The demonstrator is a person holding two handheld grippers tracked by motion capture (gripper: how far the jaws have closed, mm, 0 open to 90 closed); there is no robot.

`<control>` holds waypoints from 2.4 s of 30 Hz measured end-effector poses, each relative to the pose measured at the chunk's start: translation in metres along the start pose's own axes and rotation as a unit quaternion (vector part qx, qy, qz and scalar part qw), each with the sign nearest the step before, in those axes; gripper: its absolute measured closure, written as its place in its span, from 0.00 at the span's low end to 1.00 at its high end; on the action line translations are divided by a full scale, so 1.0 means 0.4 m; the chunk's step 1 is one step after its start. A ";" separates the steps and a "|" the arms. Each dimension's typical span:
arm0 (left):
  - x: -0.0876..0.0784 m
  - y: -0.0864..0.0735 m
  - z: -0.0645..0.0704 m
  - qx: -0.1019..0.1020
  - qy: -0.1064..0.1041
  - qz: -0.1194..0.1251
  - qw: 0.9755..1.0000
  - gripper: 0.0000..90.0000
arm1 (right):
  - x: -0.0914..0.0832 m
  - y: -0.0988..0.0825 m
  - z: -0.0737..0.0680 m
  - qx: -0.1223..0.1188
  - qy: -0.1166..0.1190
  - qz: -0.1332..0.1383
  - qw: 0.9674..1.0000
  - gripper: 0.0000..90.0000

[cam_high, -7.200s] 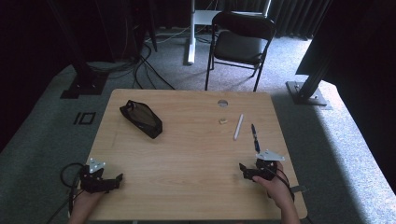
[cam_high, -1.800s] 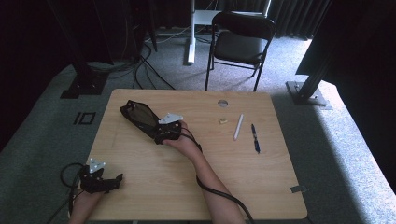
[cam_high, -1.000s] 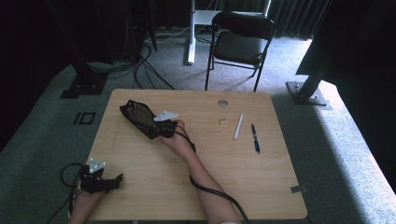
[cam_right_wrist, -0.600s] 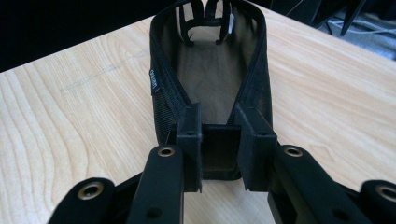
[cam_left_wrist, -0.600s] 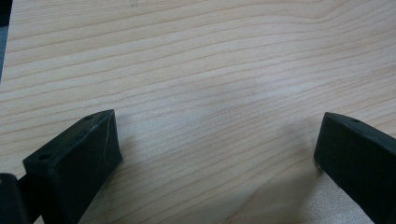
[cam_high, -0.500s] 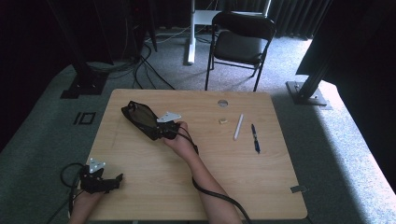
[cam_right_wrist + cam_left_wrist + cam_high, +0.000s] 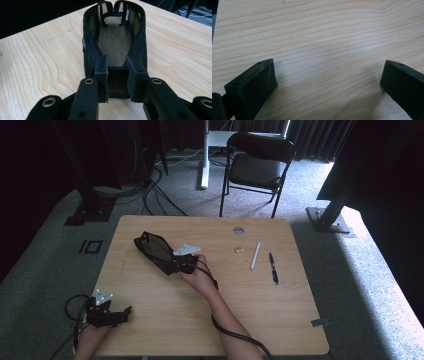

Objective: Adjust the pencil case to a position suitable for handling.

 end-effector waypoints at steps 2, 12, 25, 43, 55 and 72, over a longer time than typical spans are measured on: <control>0.000 0.000 0.000 0.000 0.000 0.000 1.000 0.01 | -0.007 -0.007 0.000 0.005 0.005 -0.001 1.000 0.81; 0.000 0.000 0.000 0.000 0.000 0.000 1.000 0.01 | -0.066 -0.012 0.009 -0.001 0.003 0.007 1.000 0.81; 0.000 0.000 0.000 0.000 0.000 0.000 1.000 0.01 | -0.110 -0.072 0.025 0.013 0.005 0.000 1.000 0.81; 0.000 0.000 0.000 0.000 0.000 0.000 1.000 0.01 | -0.230 -0.153 0.047 0.018 0.000 -0.021 1.000 0.81; -0.001 -0.001 0.000 -0.001 0.001 0.000 1.000 0.01 | -0.300 -0.198 0.052 0.015 0.002 -0.031 0.999 0.81; -0.001 -0.001 -0.001 -0.004 0.002 0.001 1.000 0.01 | -0.411 -0.272 0.062 0.020 -0.008 -0.046 0.999 0.81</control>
Point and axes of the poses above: each handheld gripper's, and its own axes: x roughly forward along the jaws, y roughly out of its top, z roughly to its right, the point moved 6 cm from there along x, roughly forward along the jaws, and after that the axes turned 13 degrees about -x, right-handed, at the moved point
